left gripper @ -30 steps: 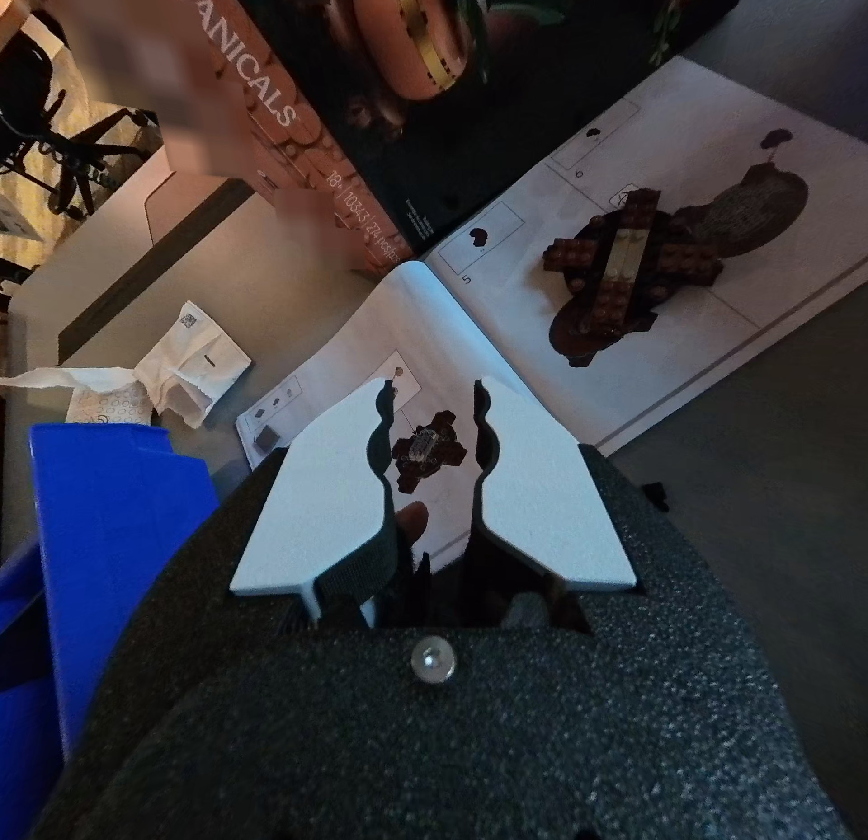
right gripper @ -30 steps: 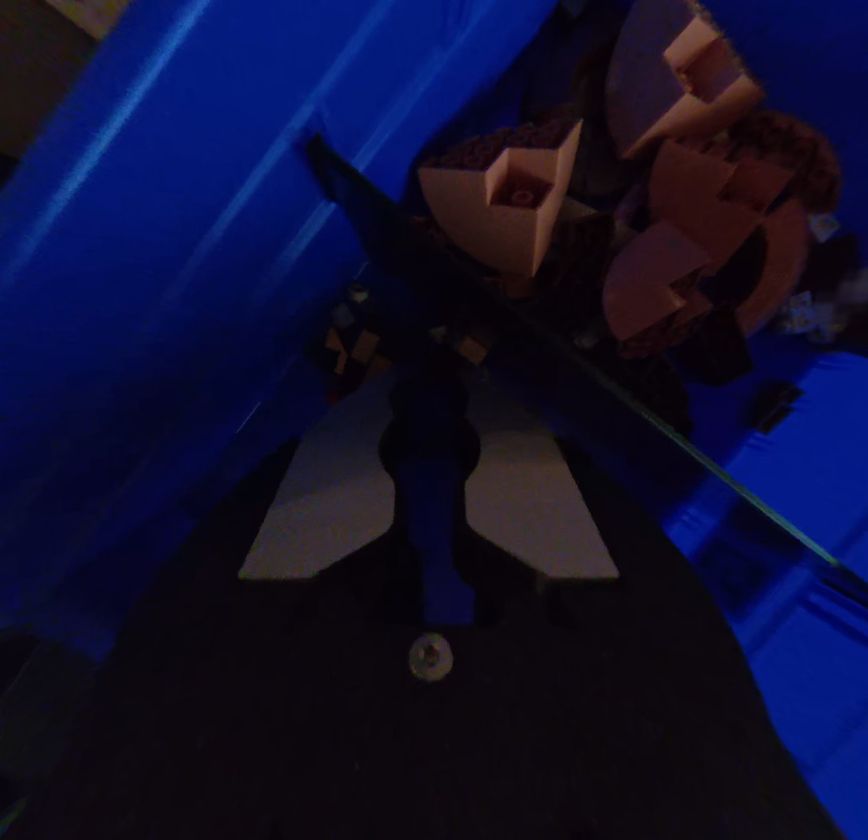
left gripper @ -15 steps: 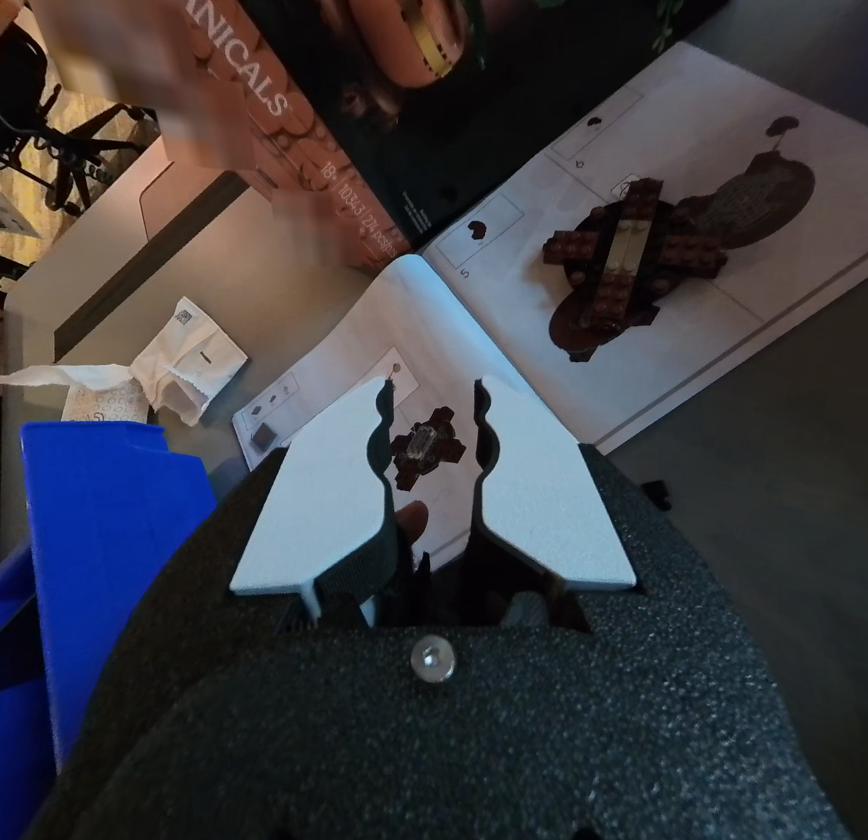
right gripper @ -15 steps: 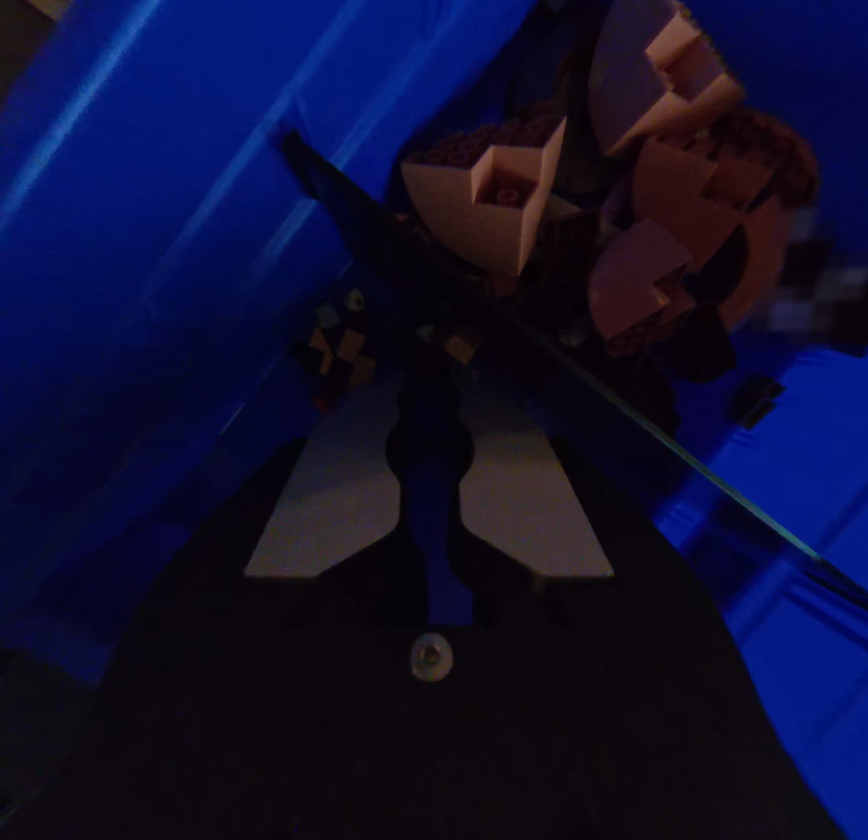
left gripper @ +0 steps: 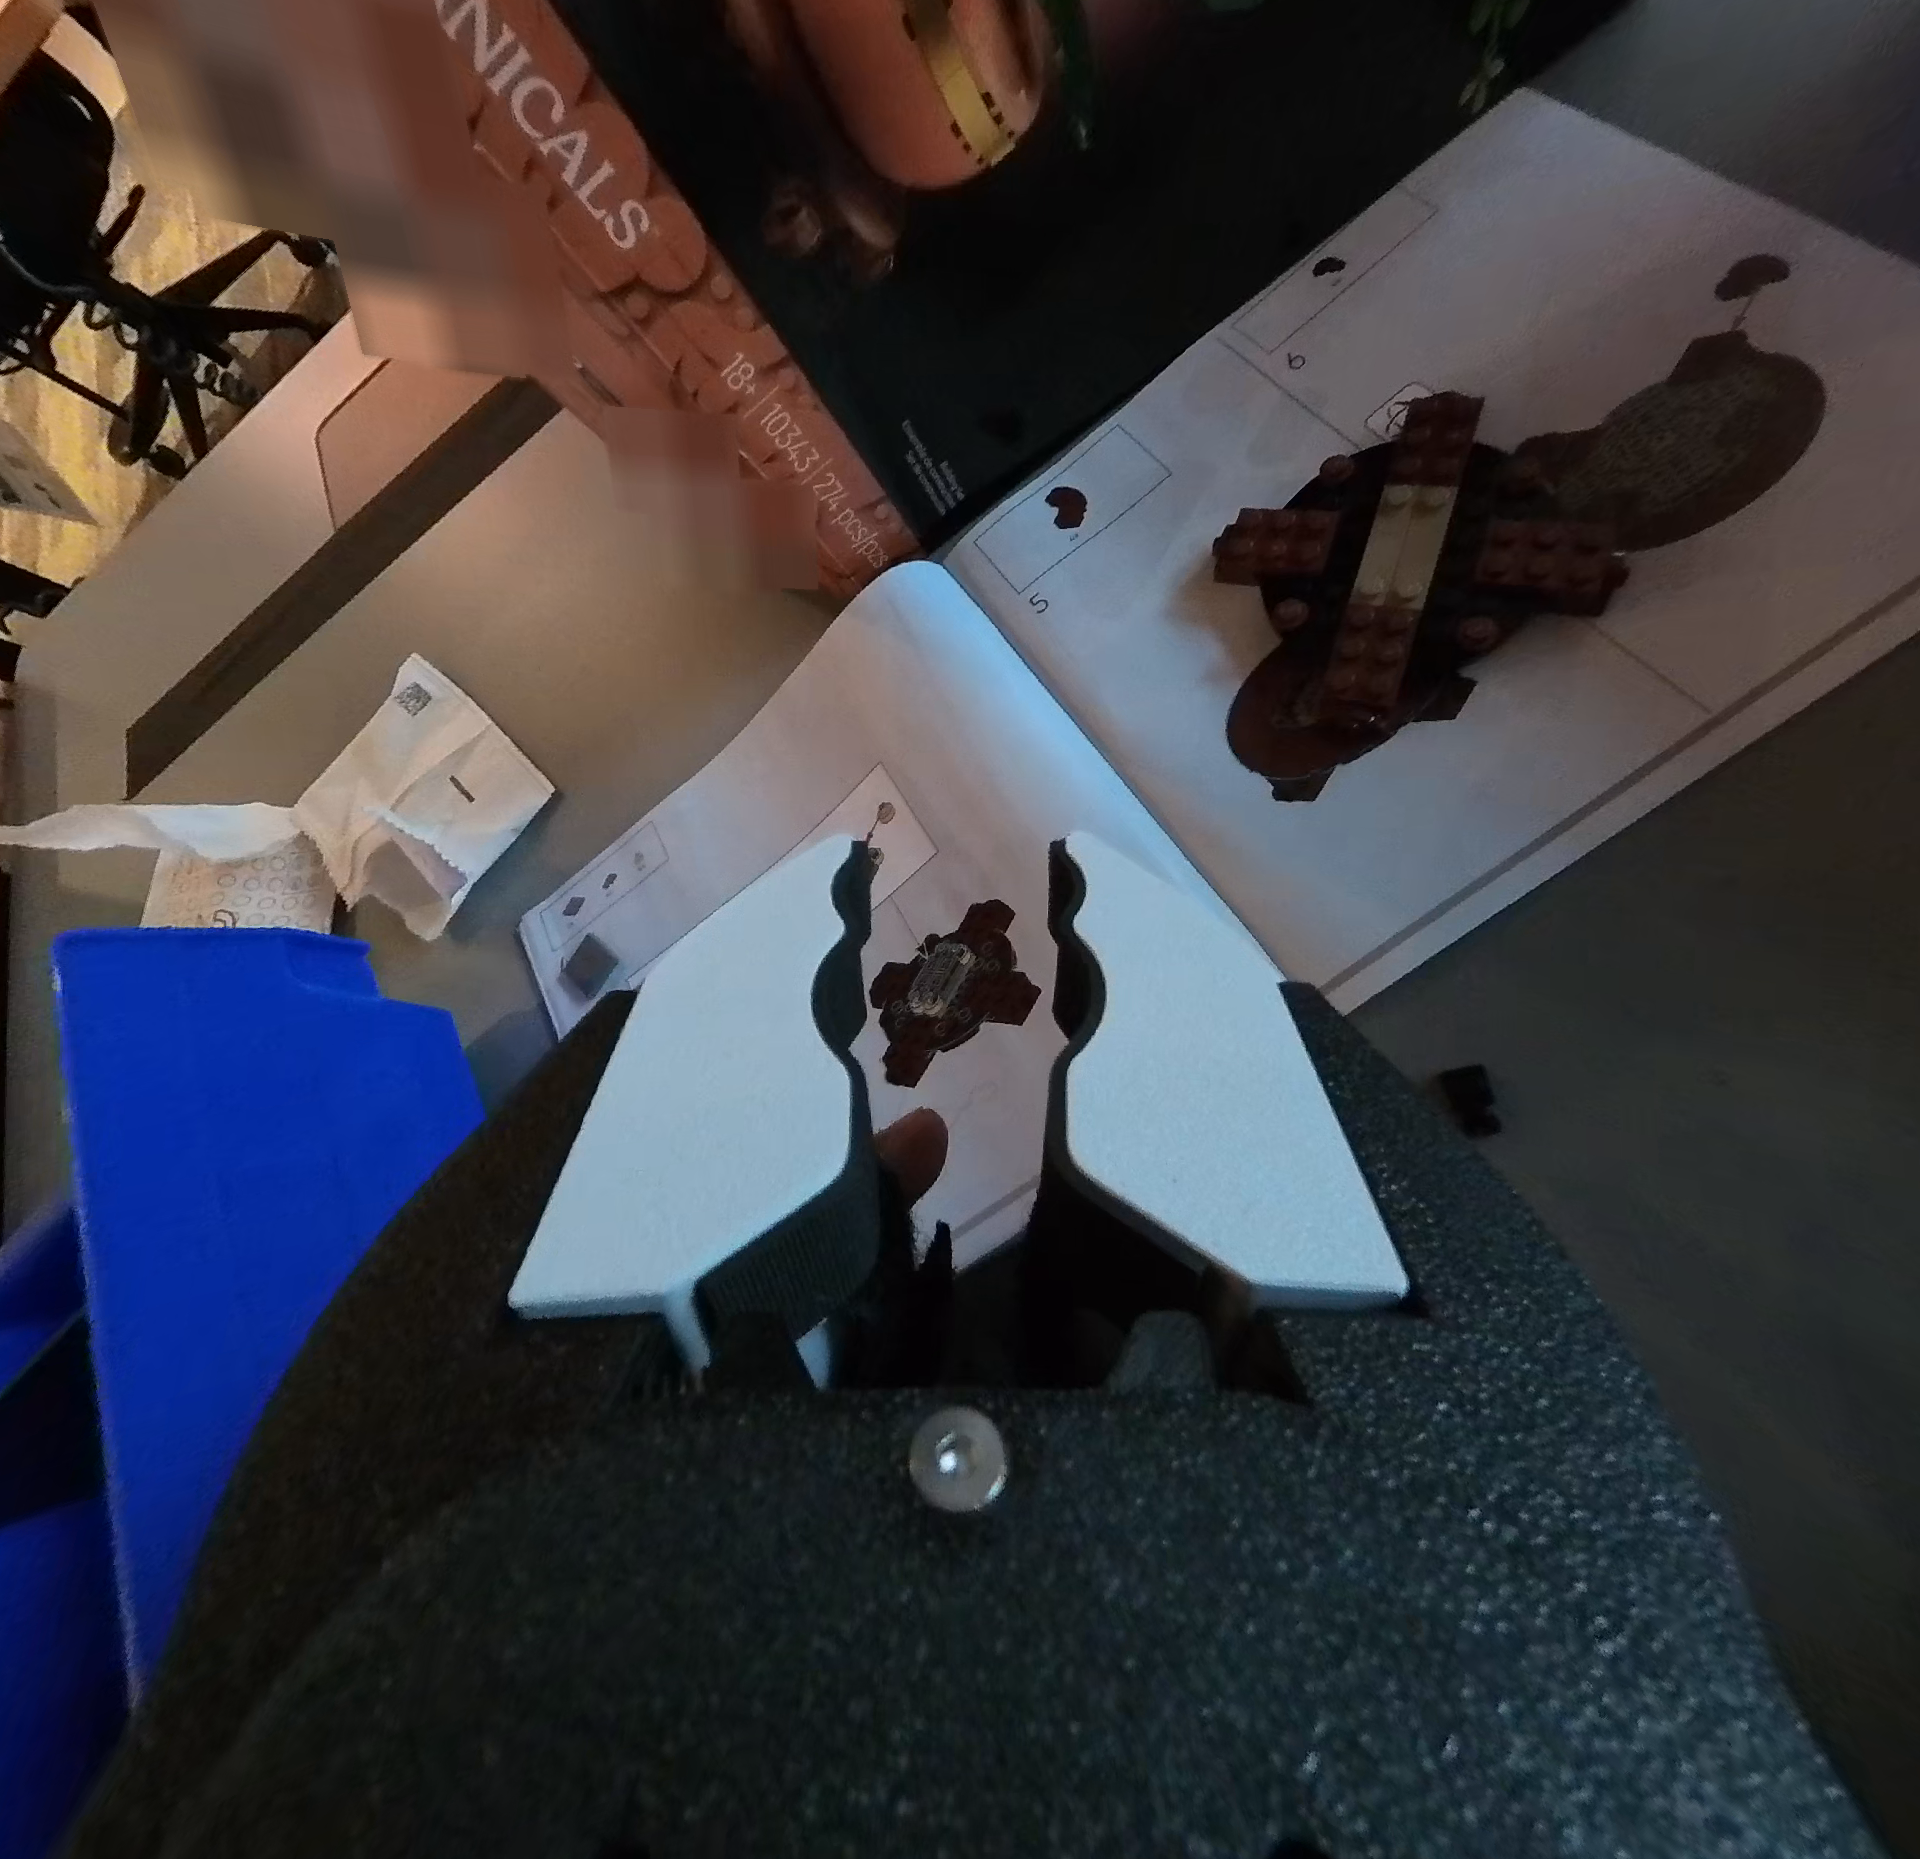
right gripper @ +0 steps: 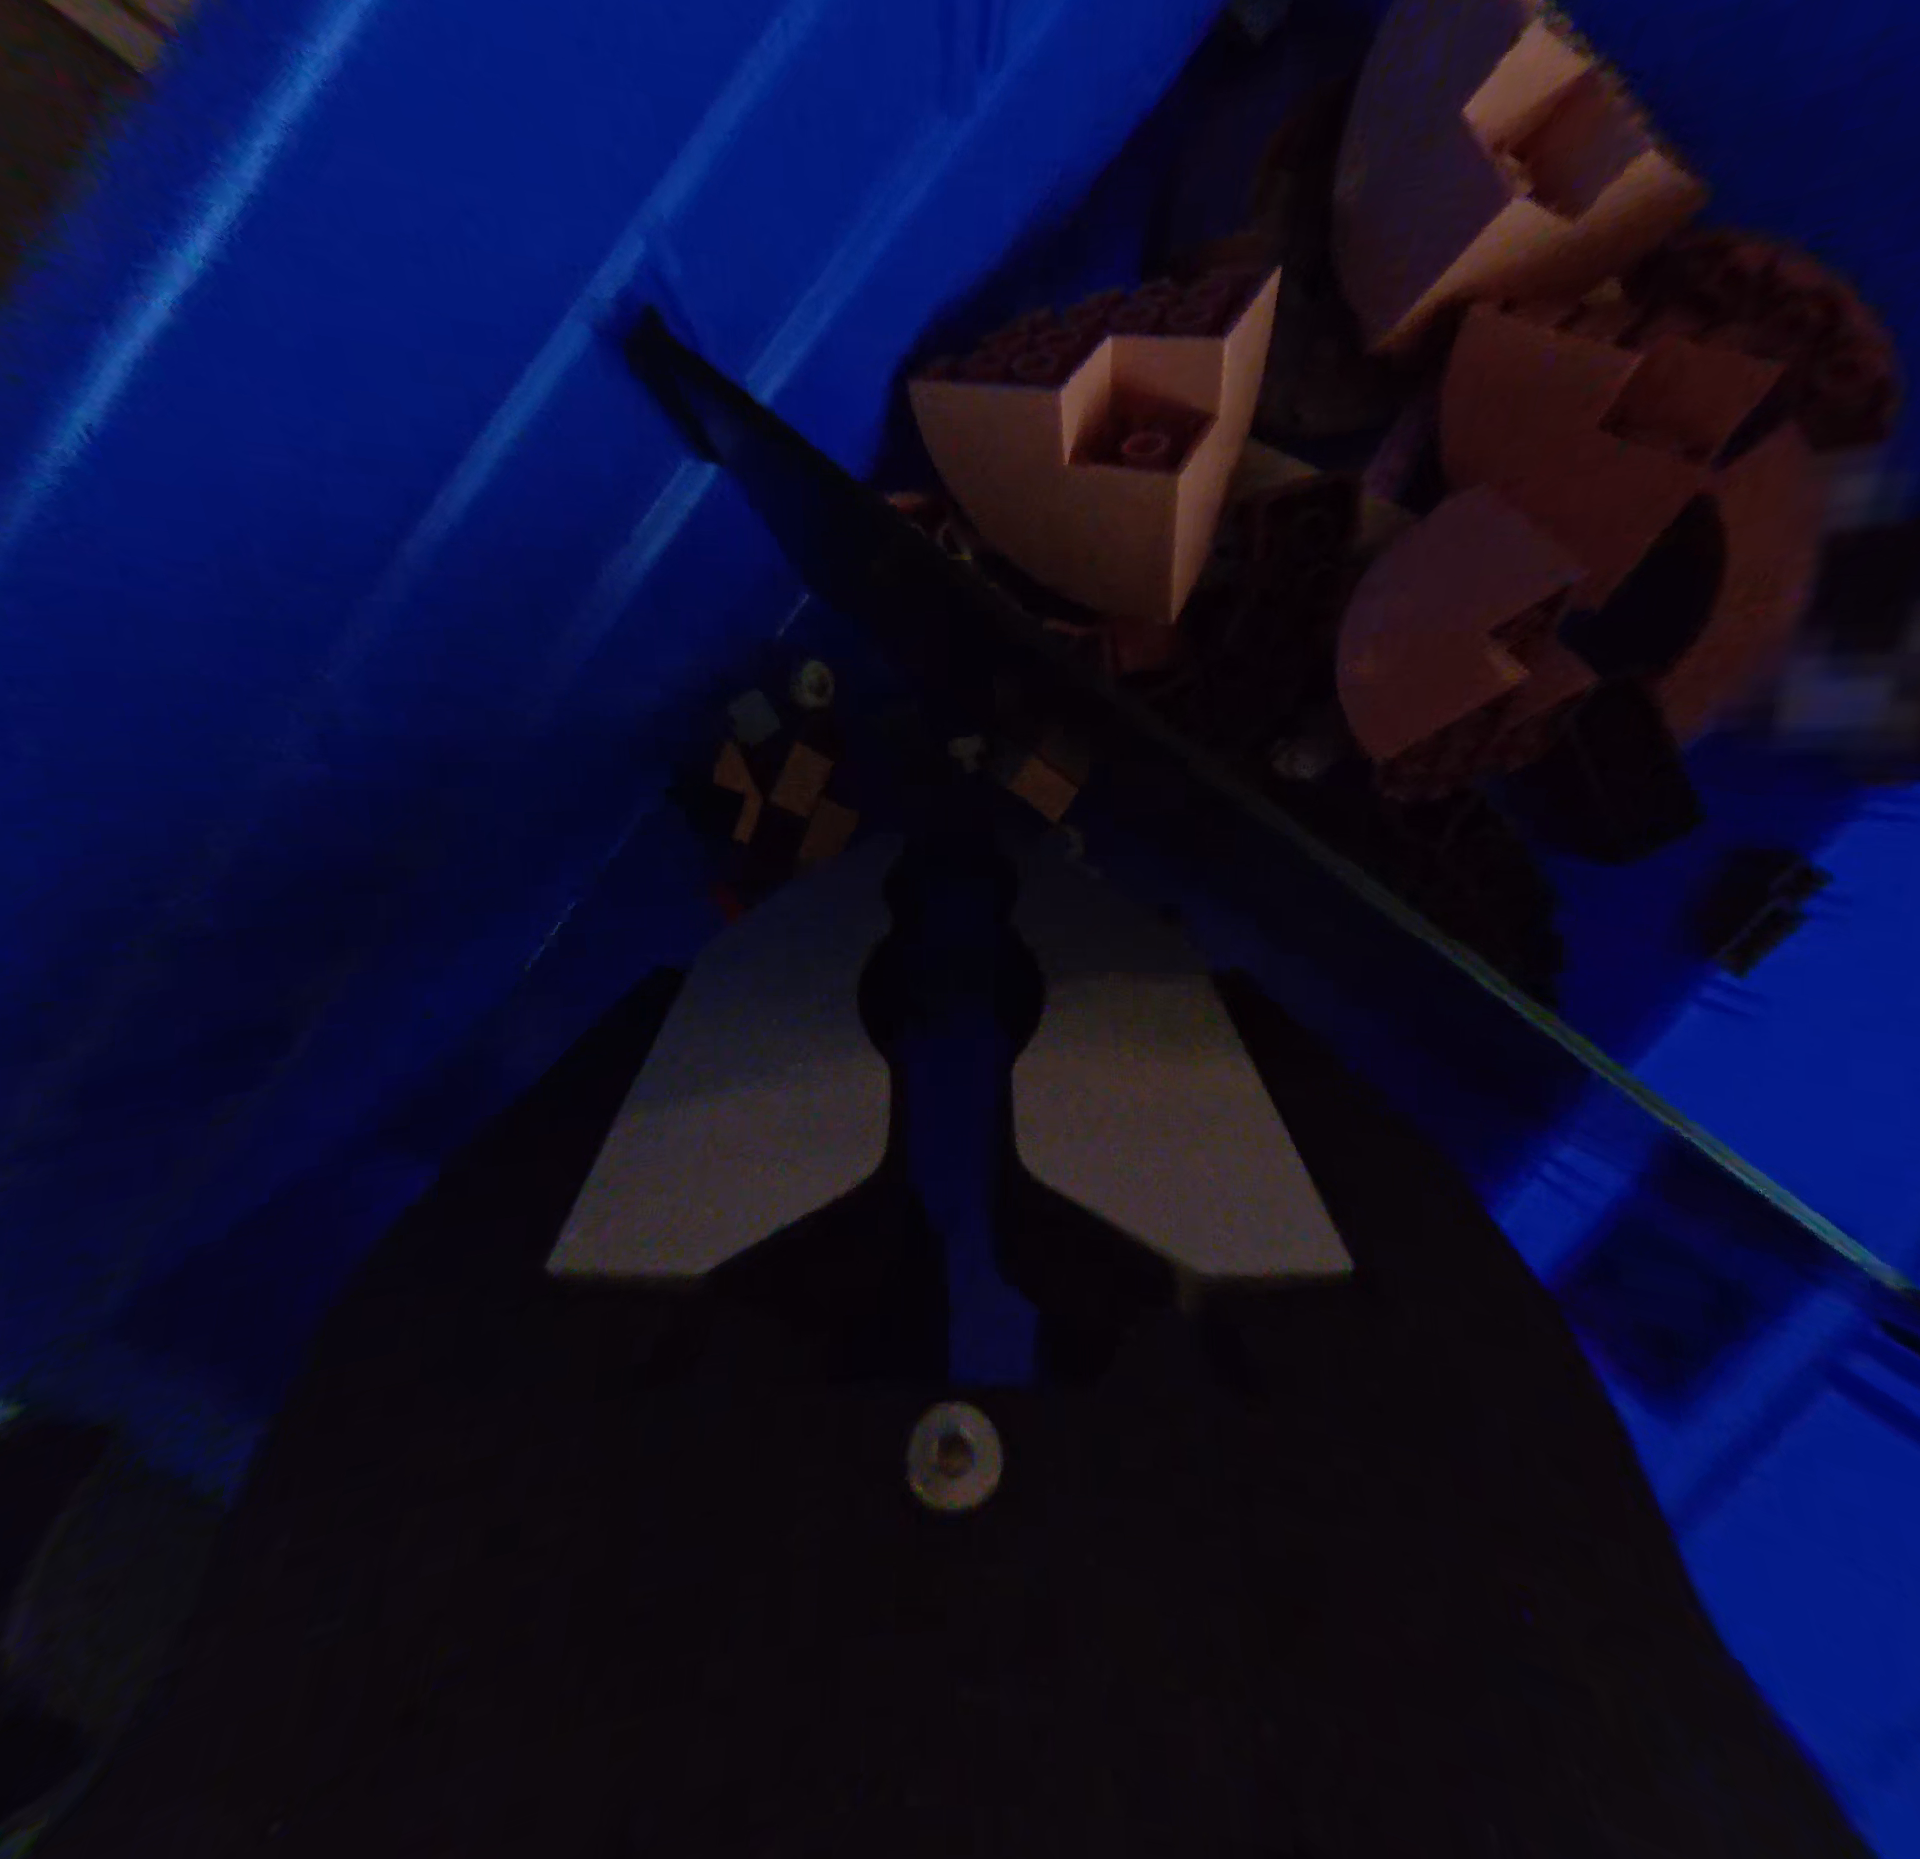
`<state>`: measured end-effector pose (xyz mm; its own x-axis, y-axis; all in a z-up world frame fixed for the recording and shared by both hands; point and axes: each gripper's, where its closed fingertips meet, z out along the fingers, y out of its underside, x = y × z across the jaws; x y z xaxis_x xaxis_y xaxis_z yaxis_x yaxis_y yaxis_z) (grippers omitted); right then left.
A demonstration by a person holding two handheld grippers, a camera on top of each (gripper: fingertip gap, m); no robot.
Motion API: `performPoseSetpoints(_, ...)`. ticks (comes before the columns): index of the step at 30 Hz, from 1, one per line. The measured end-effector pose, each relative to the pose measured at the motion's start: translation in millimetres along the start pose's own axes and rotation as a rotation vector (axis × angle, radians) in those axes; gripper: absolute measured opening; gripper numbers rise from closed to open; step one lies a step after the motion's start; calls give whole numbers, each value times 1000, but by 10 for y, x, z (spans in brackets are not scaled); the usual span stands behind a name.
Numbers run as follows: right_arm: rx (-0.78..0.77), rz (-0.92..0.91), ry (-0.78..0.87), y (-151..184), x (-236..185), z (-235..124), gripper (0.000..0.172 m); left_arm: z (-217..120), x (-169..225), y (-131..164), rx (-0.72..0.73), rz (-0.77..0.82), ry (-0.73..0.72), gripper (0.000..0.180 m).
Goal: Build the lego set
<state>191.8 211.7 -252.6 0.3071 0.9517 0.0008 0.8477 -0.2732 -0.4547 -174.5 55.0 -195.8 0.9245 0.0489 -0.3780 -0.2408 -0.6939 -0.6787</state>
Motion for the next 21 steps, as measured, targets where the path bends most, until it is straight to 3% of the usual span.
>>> performPoseSetpoints(9, 359, -3, -9, -500, -225, -928, 8, -148, 51, 16, 42, -13, 15, 33)
performPoseSetpoints(13, 400, -94, -24, -783, -583, -1154, 8, -295, 104, 76, 78, -35, 43, 33)
performPoseSetpoints(18, 409, -232, -87, -1182, -1279, -1019, 8, -470, 182, 272, 88, -54, 101, 33)
performPoseSetpoints(21, 422, -266, -217, -1415, -1798, -706, 8, -529, 211, 443, 65, -55, 130, 33)
